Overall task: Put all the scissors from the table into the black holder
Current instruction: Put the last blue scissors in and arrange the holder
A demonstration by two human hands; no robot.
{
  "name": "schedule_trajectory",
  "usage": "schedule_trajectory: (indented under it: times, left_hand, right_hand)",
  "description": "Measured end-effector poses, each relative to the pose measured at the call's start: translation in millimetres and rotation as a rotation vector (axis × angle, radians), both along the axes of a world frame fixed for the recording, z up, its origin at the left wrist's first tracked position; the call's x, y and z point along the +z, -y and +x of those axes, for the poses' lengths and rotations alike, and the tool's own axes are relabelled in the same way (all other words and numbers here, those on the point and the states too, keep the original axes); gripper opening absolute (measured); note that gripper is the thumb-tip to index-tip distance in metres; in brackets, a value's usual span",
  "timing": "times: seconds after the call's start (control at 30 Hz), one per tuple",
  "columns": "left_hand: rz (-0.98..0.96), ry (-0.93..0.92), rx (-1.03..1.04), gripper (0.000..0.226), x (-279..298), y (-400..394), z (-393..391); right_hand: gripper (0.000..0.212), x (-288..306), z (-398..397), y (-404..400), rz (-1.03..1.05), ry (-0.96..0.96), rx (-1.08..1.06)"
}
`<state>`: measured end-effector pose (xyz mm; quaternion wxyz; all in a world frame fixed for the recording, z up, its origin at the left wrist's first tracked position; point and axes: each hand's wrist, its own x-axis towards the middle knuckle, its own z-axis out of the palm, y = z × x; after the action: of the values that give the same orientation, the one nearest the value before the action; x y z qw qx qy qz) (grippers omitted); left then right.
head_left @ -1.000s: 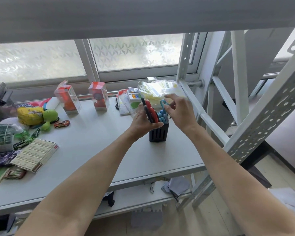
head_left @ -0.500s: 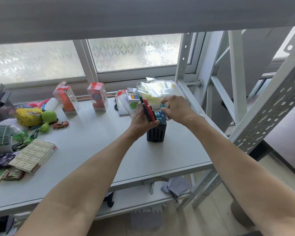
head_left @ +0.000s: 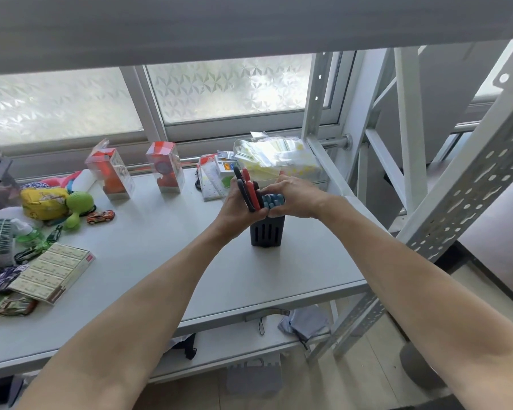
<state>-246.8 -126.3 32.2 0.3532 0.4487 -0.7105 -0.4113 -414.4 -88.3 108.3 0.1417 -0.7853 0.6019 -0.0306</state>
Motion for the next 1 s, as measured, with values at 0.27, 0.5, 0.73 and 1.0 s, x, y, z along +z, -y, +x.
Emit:
schedule_trajectory:
  times: [0.27,0.5,0.73,1.0]
  left_hand:
    - [-0.023,0.135,-0.072,0.055,3,1,3]
    - [-0.059,0.158,-0.049,0.054,6,2,1]
    - [-0.041,0.084,-0.008,0.06,6,-2,-1]
    - [-0.069,0.088,-0.023,0.06,7,-4,-2]
  right_hand:
    - [0.033,-7,-9,0,-0.042,0.179,0.002]
    - [0.066,-2,-13,2,0.041,0.014,0.036]
    - [0.042,-4,-14,1,-0.034,0.112,0.023]
    - [0.039,-1,-10,2,-0.044,0.0,-0.008]
